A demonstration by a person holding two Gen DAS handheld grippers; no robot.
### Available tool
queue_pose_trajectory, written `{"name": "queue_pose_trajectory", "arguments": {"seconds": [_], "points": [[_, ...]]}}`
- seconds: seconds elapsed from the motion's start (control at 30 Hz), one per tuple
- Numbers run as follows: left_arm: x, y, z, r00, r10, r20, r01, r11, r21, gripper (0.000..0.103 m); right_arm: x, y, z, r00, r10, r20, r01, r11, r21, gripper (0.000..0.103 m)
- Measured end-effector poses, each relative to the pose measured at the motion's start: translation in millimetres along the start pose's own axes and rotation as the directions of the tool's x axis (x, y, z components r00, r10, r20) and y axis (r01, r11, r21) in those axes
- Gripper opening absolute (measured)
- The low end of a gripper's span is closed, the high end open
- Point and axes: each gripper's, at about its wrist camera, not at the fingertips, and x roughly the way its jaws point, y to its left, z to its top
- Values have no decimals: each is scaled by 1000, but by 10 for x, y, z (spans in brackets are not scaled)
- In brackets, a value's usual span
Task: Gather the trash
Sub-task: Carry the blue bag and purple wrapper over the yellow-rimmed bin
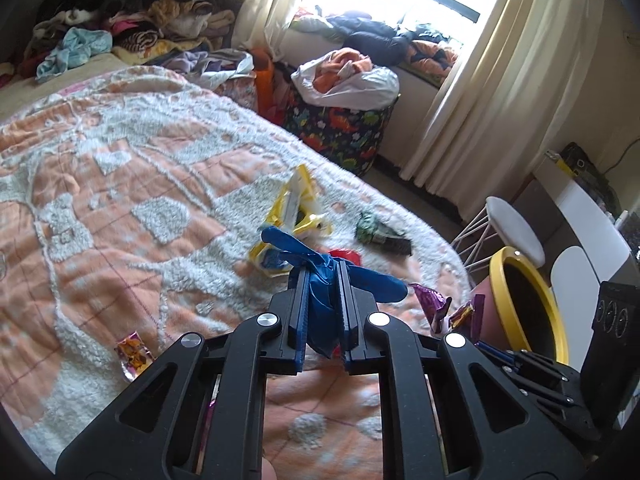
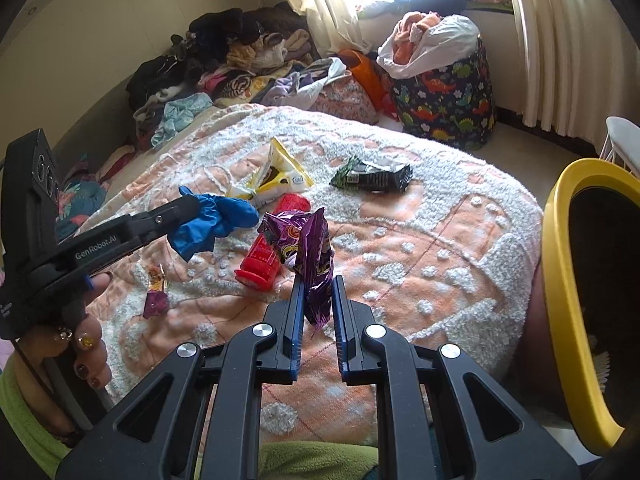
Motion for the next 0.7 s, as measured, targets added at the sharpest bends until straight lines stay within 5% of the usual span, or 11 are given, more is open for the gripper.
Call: {"name": "queue_pose_trajectory", "arguments": {"seconds": [0.7], "points": [[-248,-429,105,997,-62,55,58,996,69,7,-502,-318,129,994,-30,103,24,998,59,13]]}}
